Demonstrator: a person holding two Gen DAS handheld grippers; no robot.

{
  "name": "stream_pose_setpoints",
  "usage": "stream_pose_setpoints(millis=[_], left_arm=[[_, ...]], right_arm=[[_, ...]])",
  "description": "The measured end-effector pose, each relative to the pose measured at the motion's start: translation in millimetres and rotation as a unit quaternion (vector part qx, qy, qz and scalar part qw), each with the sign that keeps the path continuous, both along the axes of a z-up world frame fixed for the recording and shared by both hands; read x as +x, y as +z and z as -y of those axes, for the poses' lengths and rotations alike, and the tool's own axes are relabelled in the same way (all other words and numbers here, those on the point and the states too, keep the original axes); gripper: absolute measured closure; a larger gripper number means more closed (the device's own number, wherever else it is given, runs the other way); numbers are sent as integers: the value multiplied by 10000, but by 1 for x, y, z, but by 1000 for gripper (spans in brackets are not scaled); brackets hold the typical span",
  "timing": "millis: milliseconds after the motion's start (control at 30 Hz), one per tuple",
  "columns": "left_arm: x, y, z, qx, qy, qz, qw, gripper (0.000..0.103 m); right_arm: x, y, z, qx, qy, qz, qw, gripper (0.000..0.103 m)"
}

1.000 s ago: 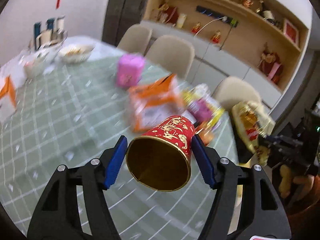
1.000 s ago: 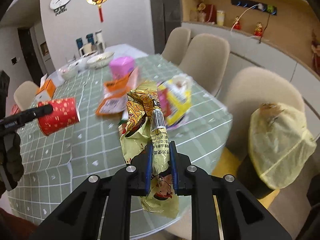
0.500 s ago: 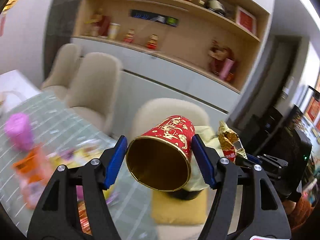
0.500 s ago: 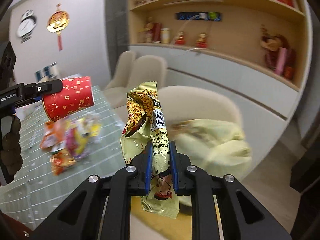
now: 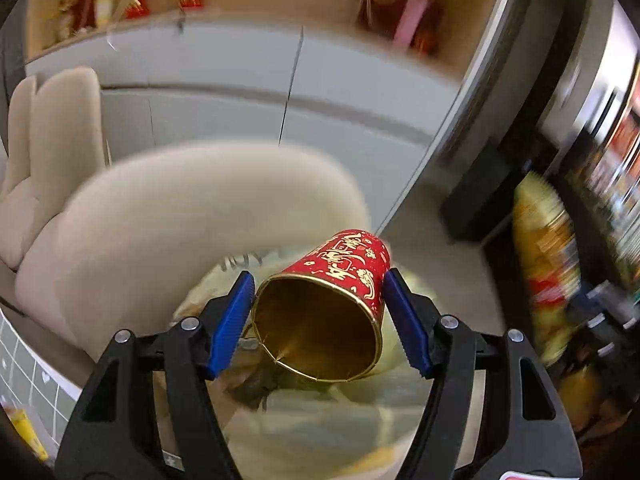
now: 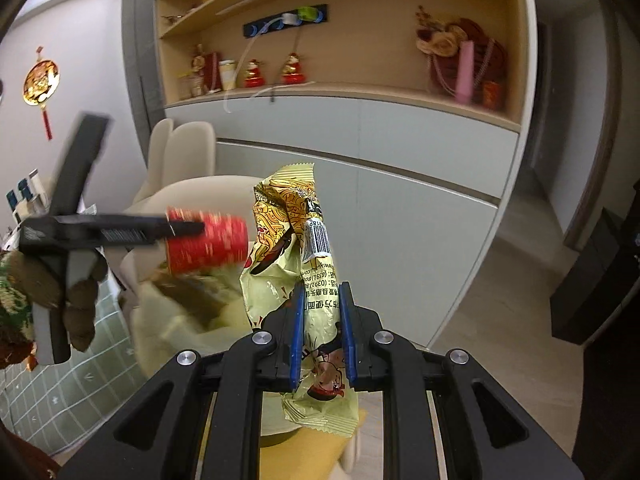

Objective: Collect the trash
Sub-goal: 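Lower both items into the bin and open both grippers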

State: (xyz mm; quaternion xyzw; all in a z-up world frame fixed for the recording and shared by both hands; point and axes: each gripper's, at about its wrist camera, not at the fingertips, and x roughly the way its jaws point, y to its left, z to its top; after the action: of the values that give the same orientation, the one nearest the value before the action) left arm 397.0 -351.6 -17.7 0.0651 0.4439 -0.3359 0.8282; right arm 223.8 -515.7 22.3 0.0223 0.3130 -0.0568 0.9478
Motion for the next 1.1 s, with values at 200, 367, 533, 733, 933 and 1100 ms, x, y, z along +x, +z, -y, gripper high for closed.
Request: stream_pose_setpoints(millis=[200, 367, 533, 733, 933, 1100], left_arm=[[-1, -45, 18, 977, -406, -760, 9915, 40], [4, -36, -2, 159, -286, -1288, 9911, 40], [-16, -4, -39, -324, 378, -877, 9949, 35], [-42, 27, -94, -569, 1486, 148, 9872, 35], [-70, 26, -134, -553, 2085, 311, 9760, 35], [-84, 16, -161, -617, 2548, 119, 9650, 35]], right_arm=[[28, -15, 39, 282, -68, -134, 9995, 86], [55, -21, 28, 393, 290, -197, 9986, 86], [91, -23, -5, 576, 1085, -342, 9918, 86], [150, -71, -63, 435, 1853, -1347, 9724, 86], [156, -106, -104, 166, 2472, -2052, 9468, 86], [148, -116, -105, 11, 2583, -2372, 9365, 86]])
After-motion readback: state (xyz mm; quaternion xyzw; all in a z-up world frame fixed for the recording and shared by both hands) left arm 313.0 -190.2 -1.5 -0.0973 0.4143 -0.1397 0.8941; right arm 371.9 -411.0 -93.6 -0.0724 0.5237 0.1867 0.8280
